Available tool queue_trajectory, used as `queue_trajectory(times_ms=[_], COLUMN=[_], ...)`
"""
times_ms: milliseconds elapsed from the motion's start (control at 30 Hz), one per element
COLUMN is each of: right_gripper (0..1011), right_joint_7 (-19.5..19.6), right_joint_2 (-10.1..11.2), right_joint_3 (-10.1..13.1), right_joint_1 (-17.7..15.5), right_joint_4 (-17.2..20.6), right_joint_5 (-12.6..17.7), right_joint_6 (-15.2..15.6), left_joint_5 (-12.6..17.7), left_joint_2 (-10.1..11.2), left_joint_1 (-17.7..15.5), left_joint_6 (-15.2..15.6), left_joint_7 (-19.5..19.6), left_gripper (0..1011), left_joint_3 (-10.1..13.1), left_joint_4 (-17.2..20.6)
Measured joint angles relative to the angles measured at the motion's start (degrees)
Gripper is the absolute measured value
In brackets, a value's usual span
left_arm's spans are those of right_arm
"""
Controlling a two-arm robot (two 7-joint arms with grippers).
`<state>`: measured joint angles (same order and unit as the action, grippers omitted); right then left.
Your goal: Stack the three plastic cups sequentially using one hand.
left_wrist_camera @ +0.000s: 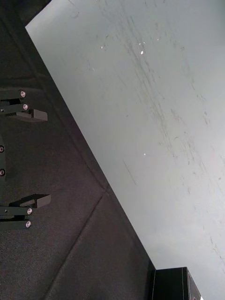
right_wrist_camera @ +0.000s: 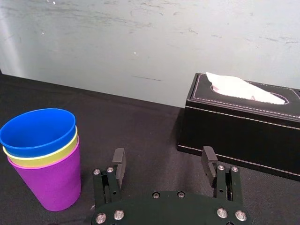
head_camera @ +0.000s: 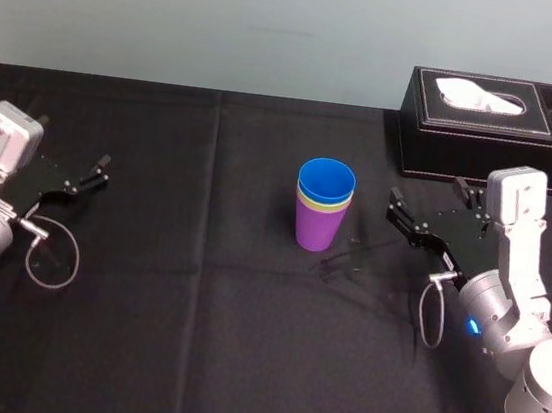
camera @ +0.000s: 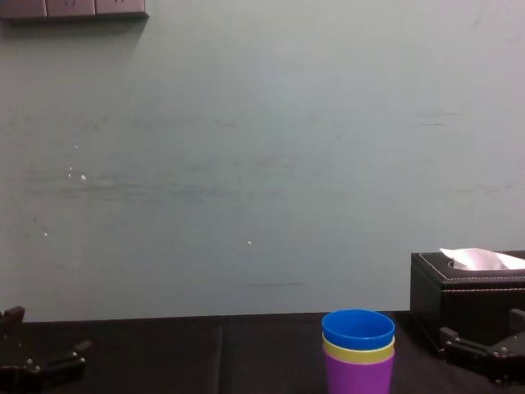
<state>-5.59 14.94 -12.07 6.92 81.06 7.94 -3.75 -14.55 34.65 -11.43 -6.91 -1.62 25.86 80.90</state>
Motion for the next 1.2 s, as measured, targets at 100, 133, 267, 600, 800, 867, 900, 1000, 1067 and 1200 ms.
queue_trajectory(times_ms=[100, 133, 267, 600, 800, 867, 900, 1000, 1067, 1200], right_gripper=[1000, 1000, 1000, 1000, 1000, 1000, 1000, 1000, 1000, 1000], right_joint_7=[0.00, 0.00, 0.00, 0.00, 0.00, 0.00, 0.00, 0.00, 0.00, 0.00], right_joint_2=[0.00, 0.00, 0.00, 0.00, 0.00, 0.00, 0.00, 0.00, 0.00, 0.00], right_joint_3=[0.00, 0.00, 0.00, 0.00, 0.00, 0.00, 0.00, 0.00, 0.00, 0.00], right_joint_1=[0.00, 0.00, 0.00, 0.00, 0.00, 0.00, 0.00, 0.00, 0.00, 0.00], right_joint_4=[0.00, 0.00, 0.00, 0.00, 0.00, 0.00, 0.00, 0.00, 0.00, 0.00], right_joint_5=[0.00, 0.00, 0.00, 0.00, 0.00, 0.00, 0.00, 0.00, 0.00, 0.00], right_joint_6=[0.00, 0.00, 0.00, 0.00, 0.00, 0.00, 0.00, 0.00, 0.00, 0.00], left_joint_5=[0.00, 0.00, 0.00, 0.00, 0.00, 0.00, 0.00, 0.00, 0.00, 0.00], left_joint_2=[0.00, 0.00, 0.00, 0.00, 0.00, 0.00, 0.00, 0.00, 0.00, 0.00], left_joint_1=[0.00, 0.00, 0.00, 0.00, 0.00, 0.00, 0.00, 0.00, 0.00, 0.00], left_joint_6=[0.00, 0.00, 0.00, 0.00, 0.00, 0.00, 0.00, 0.00, 0.00, 0.00], left_joint_7=[0.00, 0.00, 0.00, 0.00, 0.00, 0.00, 0.00, 0.00, 0.00, 0.00], left_gripper=[1011, 1012, 1011, 1011, 1011, 1011, 1011, 1011, 1011, 1011], left_joint_3=[0.00, 0.00, 0.00, 0.00, 0.00, 0.00, 0.00, 0.00, 0.00, 0.00], left_joint_4=[0.00, 0.00, 0.00, 0.00, 0.00, 0.00, 0.00, 0.00, 0.00, 0.00])
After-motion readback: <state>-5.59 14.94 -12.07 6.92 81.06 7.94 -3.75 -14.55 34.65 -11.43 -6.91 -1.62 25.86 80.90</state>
